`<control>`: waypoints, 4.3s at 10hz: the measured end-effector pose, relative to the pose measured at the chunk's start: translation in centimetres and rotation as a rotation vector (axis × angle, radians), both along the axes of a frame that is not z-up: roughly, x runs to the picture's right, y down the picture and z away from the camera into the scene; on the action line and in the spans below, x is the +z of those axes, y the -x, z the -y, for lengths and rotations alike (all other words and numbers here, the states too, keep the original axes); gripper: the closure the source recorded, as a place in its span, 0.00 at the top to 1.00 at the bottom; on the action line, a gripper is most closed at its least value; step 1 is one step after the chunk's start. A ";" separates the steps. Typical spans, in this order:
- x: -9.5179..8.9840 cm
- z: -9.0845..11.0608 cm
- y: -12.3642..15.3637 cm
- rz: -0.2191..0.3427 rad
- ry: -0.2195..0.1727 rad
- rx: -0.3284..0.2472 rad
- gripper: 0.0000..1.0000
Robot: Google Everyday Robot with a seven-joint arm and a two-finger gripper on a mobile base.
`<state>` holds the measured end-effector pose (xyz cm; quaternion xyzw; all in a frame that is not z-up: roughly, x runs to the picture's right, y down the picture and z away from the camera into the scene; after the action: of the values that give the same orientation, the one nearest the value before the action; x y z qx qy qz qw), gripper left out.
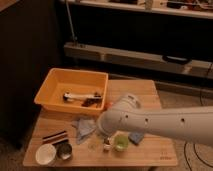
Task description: Place fork in plastic cup
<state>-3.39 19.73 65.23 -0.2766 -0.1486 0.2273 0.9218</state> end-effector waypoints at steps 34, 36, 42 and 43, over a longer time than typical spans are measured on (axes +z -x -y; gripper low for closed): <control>9.7 3.9 -6.9 -0.653 0.464 0.651 0.80; 9.1 3.6 -9.3 -0.743 0.455 0.789 0.80; 8.6 4.1 -10.0 -0.808 0.419 0.893 0.80; 8.6 4.1 -10.1 -0.809 0.420 0.893 0.80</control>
<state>6.69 15.66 73.82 -0.2549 0.1580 0.7004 0.6477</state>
